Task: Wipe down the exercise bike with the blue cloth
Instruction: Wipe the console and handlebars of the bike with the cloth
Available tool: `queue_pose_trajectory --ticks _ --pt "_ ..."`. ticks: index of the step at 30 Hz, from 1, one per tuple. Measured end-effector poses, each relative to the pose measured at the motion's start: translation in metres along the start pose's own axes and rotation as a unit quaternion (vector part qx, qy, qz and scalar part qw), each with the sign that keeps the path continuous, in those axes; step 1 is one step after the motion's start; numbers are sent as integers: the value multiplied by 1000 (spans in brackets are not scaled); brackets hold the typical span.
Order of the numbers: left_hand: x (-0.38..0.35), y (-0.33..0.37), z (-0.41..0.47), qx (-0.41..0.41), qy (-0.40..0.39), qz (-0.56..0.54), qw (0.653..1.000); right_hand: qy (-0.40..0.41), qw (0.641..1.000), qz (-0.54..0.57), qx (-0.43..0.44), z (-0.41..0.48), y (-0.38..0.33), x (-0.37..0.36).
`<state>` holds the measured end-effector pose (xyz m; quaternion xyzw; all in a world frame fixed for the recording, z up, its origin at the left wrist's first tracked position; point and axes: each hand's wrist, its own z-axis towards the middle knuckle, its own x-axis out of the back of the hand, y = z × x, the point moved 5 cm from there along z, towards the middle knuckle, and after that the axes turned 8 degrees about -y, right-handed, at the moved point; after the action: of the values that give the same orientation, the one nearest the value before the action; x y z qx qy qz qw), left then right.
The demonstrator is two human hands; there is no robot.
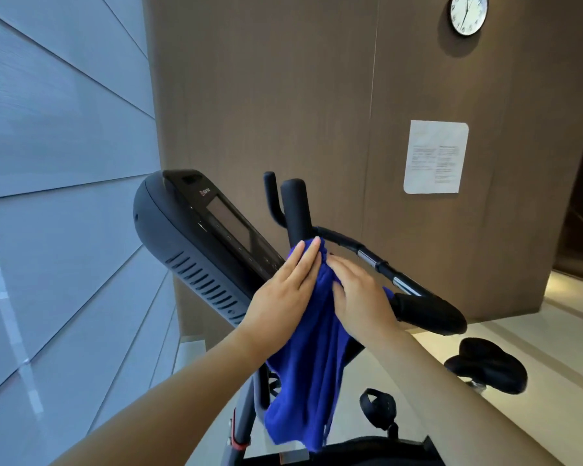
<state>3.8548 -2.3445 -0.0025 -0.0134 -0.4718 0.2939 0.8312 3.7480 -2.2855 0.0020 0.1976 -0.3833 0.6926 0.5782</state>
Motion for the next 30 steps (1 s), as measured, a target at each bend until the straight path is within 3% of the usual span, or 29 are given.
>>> queue_pose_trajectory --ticks 3,6,7,9,11,12,17,20,25,30 --pt "6 -5 2 -40 -33 -42 998 46 999 -10 2 -4 15 31" --pt "37 -5 21 -47 60 -47 996 168 984 -55 -17 6 31 69" --pt "41 1 27 -63 72 -16 995 157 984 -74 -34 10 37 72" --pt "27 22 35 -122 19 26 992 10 996 -62 -70 9 52 54" --pt "-6 36 36 -111 -107 29 988 -146 985 -40 -88 -10 66 23" --pt "-17 40 36 -92 -138 36 985 -168 981 -58 -80 -20 71 13" --pt "-36 51 43 -53 -139 182 972 -155 976 -150 -40 -21 85 1" --pt "-28 56 61 -43 -134 172 975 -118 980 -157 -47 -18 87 -2" --pt "-17 56 84 -6 -201 147 969 -41 969 -239 -35 -23 78 -5" --pt "-17 56 94 -45 -253 160 953 18 960 -266 -88 -31 68 -11"
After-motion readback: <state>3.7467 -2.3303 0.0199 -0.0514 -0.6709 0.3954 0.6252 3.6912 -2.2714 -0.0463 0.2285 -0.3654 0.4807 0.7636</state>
